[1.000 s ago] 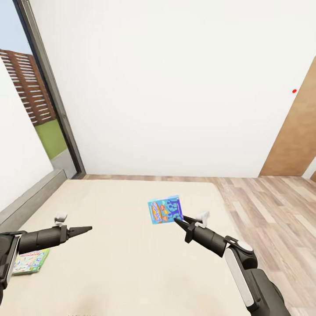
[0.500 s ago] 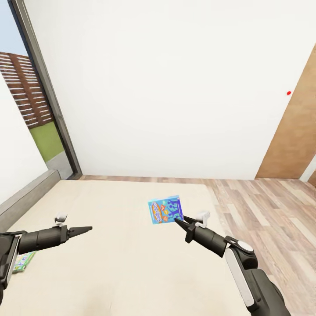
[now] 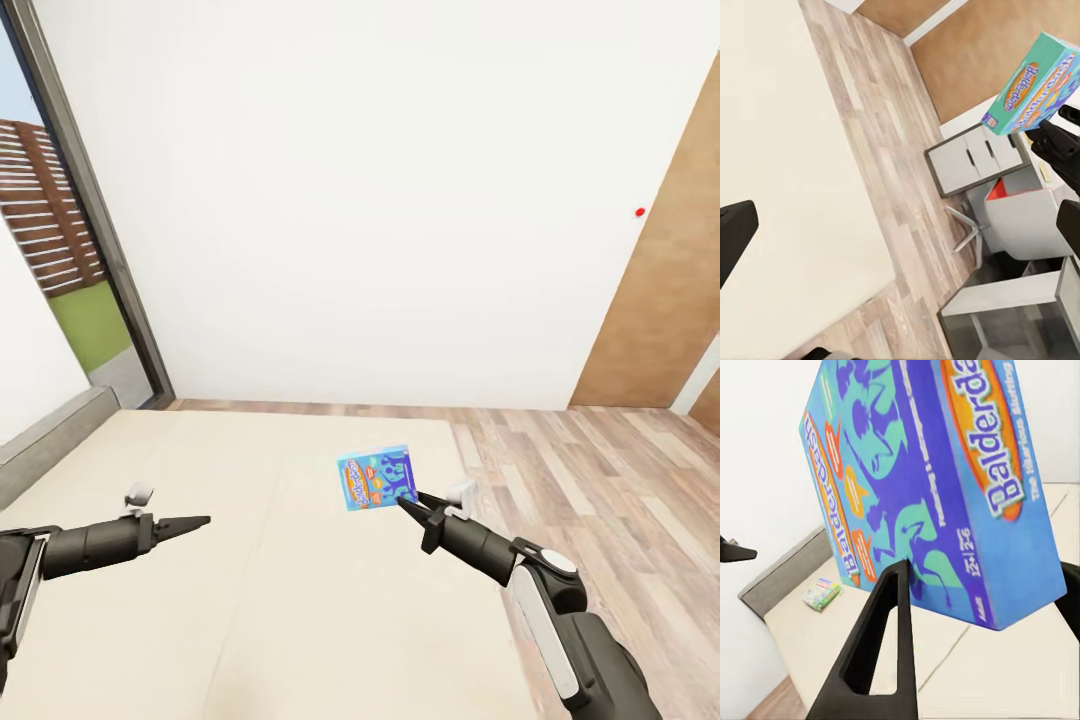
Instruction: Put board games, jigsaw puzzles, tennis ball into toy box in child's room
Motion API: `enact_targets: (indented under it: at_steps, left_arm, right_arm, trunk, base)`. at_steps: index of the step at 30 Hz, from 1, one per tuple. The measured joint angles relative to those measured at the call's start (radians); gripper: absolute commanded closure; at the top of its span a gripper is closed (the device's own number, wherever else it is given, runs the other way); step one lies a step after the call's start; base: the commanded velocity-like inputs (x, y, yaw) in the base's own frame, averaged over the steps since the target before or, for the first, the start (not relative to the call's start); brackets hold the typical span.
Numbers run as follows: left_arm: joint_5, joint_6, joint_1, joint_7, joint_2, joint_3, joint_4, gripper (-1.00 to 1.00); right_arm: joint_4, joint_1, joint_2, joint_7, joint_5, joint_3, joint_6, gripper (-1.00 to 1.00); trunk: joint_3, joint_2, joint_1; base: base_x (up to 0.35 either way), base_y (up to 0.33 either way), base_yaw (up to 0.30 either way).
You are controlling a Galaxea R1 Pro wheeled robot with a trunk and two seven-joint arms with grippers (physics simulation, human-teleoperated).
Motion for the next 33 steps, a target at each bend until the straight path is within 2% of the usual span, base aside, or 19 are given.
enact_targets:
  at_steps: [6, 15, 33]
  left_arm:
    - [0.0, 0.0, 0.0, 0.0, 0.0, 0.0, 0.0, -1.0]
    - [0.002, -0.003, 0.0, 0.0, -0.001, -0.001, 0.0, -1.0]
    - [0.0, -0.002, 0.0, 0.0, -0.012, -0.001, 0.0, -1.0]
  right_arm:
    - [0.0, 0.0, 0.0, 0.0, 0.0, 0.0, 0.0, 1.0]
    - [0.001, 0.0, 0.0, 0.0, -0.001, 0.0, 0.0, 1.0]
    - [-0.004, 0.0, 0.0, 0.0, 0.001, 0.001, 0.0, 1.0]
  trunk:
    - [0.0, 0.0, 0.0]
    - [0.0, 0.0, 0.0]
    - [0.0, 0.0, 0.0]
  base:
    - [0.0, -0.294, 0.0]
    - [0.0, -0.142, 0.0]
    - [0.0, -0.302, 0.0]
